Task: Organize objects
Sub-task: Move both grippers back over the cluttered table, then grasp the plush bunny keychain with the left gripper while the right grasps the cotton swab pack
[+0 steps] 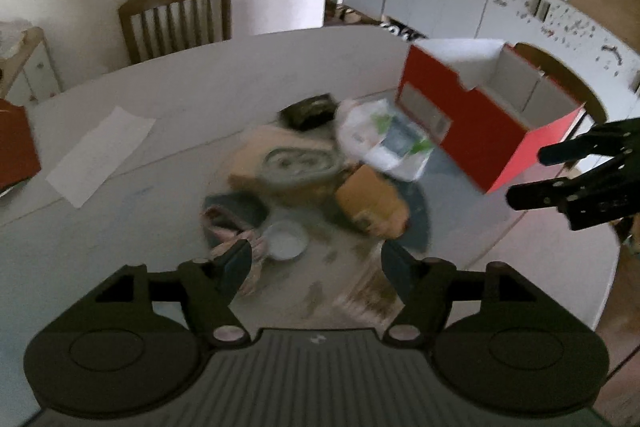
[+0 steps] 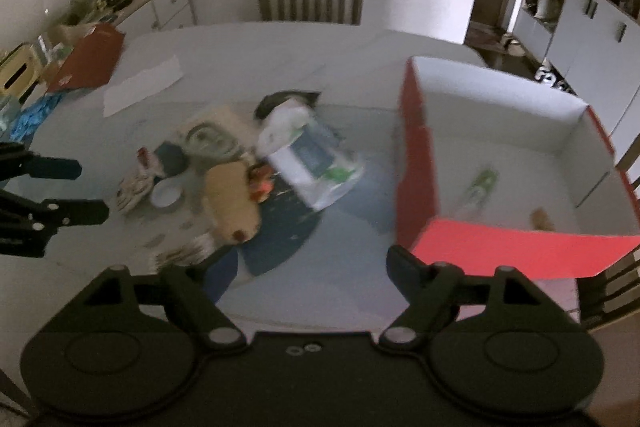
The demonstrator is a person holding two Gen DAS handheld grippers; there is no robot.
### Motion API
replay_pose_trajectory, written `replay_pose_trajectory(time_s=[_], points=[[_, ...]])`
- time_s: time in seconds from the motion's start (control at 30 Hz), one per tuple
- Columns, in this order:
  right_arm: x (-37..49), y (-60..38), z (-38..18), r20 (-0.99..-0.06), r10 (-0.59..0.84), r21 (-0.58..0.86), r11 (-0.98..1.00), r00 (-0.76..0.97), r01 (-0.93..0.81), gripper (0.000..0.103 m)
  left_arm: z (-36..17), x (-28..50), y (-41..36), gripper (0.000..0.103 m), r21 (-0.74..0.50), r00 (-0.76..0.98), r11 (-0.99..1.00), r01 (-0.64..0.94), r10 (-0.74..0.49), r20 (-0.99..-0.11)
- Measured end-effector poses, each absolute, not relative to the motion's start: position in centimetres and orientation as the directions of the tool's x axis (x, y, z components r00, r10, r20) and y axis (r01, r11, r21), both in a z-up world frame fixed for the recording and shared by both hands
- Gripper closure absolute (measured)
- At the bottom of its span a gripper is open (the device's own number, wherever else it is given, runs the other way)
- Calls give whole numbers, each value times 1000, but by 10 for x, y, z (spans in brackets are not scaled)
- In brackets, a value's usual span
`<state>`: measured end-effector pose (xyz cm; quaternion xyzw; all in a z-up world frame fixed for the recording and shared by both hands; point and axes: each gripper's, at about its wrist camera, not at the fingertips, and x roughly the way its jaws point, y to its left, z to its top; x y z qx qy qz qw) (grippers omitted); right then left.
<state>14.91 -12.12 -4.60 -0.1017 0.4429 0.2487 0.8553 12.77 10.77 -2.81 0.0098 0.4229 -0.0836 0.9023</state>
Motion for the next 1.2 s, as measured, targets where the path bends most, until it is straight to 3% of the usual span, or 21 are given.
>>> replay_pose_trajectory(time_s=[0.1,0.27,0.4,0.6,0.83,1.2], points=[[140,-108,-52,-814,353,58,839,460,-542,14,-41,124,118,22,-45,615,988,147,-127,-778],[133,-86,-64,-829,362,76,828,426,-556,7,-63,124,132,18,-35,596,990,134,-109,-796],[133,-73,-73,-843,347,74,831,411,-551,7,-76,127,144,0,-40,608,993,114,-102,-788],[139,-54,-89,-860,330,84,843,388,-531,7,-93,143,162,0,-60,612,994,97,-107,-784],[150,-31,-106,-878,311,101,863,363,-494,7,-107,158,166,0,44,613,991,130,-46,-788],[155,-19,-127,-900,291,102,864,324,-493,7,-118,178,164,0,81,589,978,192,-49,-806]])
